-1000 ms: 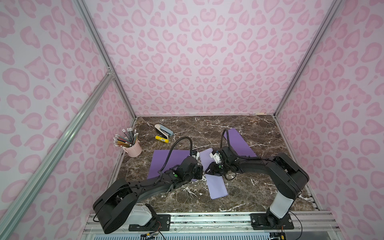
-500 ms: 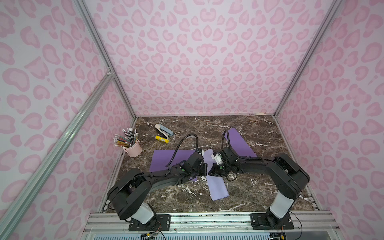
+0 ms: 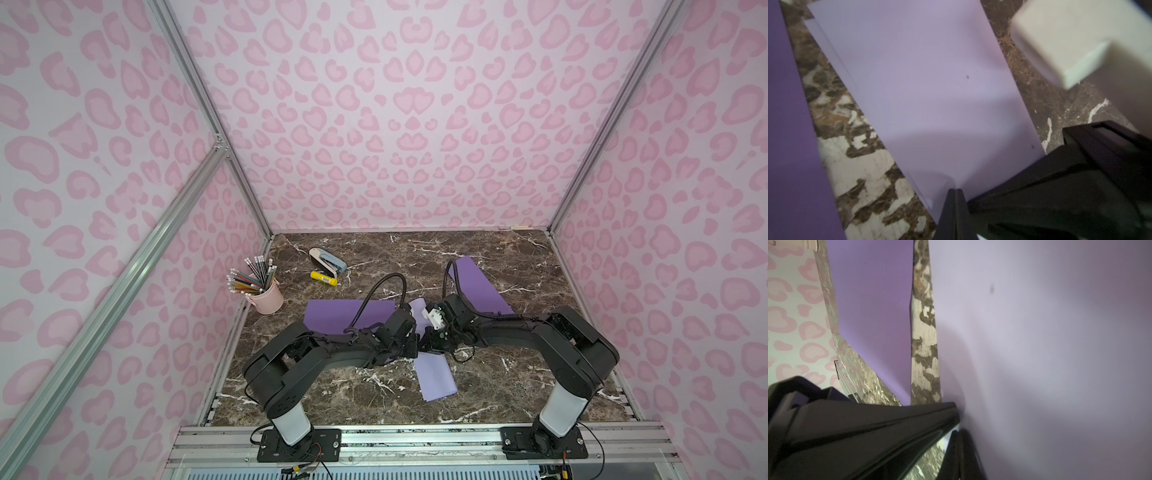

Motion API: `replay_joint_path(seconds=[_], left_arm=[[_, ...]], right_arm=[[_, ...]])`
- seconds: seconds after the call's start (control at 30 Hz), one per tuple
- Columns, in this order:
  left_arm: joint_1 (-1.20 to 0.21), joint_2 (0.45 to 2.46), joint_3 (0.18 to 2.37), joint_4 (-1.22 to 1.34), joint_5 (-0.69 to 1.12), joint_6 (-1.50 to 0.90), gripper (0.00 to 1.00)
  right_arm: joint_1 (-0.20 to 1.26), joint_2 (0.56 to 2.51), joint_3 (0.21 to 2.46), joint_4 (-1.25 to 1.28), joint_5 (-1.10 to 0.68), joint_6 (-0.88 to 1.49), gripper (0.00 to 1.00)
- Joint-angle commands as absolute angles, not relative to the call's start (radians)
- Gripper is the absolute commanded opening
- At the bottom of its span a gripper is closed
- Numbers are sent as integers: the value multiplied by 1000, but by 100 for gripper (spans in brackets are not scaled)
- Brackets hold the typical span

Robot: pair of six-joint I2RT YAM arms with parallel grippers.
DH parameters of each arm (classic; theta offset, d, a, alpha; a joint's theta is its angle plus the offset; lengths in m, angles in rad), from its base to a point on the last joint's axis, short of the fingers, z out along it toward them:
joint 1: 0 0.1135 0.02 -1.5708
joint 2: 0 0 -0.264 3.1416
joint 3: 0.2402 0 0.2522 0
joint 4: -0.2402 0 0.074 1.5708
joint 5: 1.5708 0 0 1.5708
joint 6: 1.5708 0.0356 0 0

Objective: Fold the rectangular paper in half along the long edge
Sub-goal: Fold the paper at the center of the board.

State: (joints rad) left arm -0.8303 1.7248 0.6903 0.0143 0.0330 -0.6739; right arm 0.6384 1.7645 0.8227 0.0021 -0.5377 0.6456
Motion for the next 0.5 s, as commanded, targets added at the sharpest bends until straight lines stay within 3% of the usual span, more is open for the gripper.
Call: replay_joint_path(seconds=[0.0, 0.47], left_arm=[[-833, 1727, 665, 37, 18, -700, 4], [-846, 1758, 632, 39, 12, -716, 4]], right_arm=[[638, 1769, 821, -22, -527, 632, 0], [541, 1717, 944, -94, -533, 577, 0]])
